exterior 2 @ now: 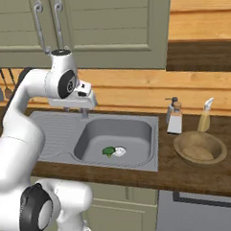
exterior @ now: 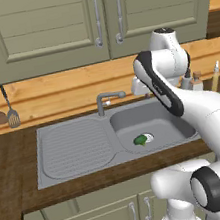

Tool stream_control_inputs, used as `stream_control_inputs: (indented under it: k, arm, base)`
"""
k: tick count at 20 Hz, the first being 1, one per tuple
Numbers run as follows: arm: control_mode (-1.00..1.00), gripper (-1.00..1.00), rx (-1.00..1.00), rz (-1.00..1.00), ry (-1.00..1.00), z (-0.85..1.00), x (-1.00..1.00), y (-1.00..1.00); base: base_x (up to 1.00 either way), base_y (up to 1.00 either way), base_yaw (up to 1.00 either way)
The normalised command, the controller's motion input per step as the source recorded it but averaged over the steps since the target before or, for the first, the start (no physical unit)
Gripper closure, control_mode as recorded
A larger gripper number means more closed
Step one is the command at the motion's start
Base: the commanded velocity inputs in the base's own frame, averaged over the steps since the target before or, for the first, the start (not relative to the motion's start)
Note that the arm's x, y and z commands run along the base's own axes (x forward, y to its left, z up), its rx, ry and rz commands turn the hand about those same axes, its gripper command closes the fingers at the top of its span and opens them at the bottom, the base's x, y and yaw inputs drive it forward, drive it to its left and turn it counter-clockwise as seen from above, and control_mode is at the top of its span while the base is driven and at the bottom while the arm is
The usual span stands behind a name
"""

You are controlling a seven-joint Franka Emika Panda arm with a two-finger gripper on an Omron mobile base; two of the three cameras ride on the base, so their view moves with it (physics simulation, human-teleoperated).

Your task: Pick the broccoli from the sink and place it in the bowl. Then pick the bowl and place it in the microwave. Then close the microwave door and press the start button.

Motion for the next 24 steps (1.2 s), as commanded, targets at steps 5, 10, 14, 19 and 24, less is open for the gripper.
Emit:
stream_control_inputs:
  k: [5, 10, 14, 19, 24]
  arm:
    - [-1.0, -1.0, 0.02, -0.02, 0.01, -0.04, -0.03, -0.16]
    - [-1.0, -1.0, 0.13, -0.05, 0.23, -0.59, 0.23, -0.47]
    - [-1.0, -1.0, 0.15, 0.25, 0.02, -0.97, 0.39, -0.45]
    - [-1.0, -1.0, 0.02, 0.36, -0.07, -0.95, 0.29, -0.21]
    - [-1.0, -1.0, 0.0, 0.38, -0.2, -0.55, 0.12, 0.0]
  base:
    - [0.0, 0.0, 0.0]
    - [0.0, 0.0, 0.0]
    - [0.0, 0.0, 0.0]
    - [0.0, 0.0, 0.0]
    - [0.0, 0.0, 0.0]
